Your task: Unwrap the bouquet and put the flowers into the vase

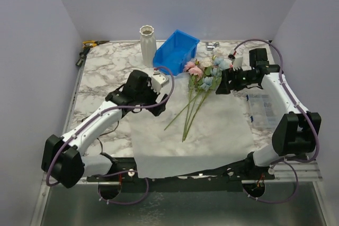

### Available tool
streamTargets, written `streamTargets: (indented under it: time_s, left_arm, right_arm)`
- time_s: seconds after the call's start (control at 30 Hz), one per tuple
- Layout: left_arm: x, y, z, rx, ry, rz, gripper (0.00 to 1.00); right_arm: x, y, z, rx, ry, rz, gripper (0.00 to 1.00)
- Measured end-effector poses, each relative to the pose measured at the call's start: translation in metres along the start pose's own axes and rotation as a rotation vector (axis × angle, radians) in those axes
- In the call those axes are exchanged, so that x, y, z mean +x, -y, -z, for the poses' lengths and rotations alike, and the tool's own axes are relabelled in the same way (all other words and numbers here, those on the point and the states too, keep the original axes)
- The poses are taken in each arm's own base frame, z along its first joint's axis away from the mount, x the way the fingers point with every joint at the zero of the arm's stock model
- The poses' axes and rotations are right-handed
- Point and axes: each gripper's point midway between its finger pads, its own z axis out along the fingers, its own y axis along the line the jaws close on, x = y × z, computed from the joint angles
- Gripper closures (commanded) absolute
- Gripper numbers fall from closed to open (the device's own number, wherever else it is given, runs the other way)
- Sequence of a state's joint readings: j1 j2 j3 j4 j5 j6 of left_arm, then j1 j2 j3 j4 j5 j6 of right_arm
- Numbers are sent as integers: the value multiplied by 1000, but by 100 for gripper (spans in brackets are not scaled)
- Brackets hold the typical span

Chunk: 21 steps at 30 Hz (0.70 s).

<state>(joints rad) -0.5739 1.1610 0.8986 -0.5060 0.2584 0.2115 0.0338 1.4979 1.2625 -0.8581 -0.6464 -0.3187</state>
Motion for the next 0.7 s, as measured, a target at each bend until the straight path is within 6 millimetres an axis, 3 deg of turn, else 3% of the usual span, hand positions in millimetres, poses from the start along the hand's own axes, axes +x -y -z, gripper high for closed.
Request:
streamTargets:
  time_s: [0.13, 0.27, 0.43, 0.6, 0.7]
  left_arm:
    - [-42, -23, -25, -27, 72, 129, 2]
    - [-60, -32, -45, -32, 100, 213, 6]
    - [-73, -39, -72, -17, 107, 280, 11]
    - [-78, -43, -96, 1, 128, 367, 32]
    - [-86, -46, -115, 15, 139, 446, 37]
  right_arm:
    - [-25, 9, -22, -24, 74, -174, 14]
    - [-37, 17, -41, -45, 126, -303, 17]
    - [-37, 26, -59, -52, 142, -423, 18]
    - [-24, 29, -73, -58, 115, -526, 18]
    - [-20, 31, -74, -51, 108, -525, 18]
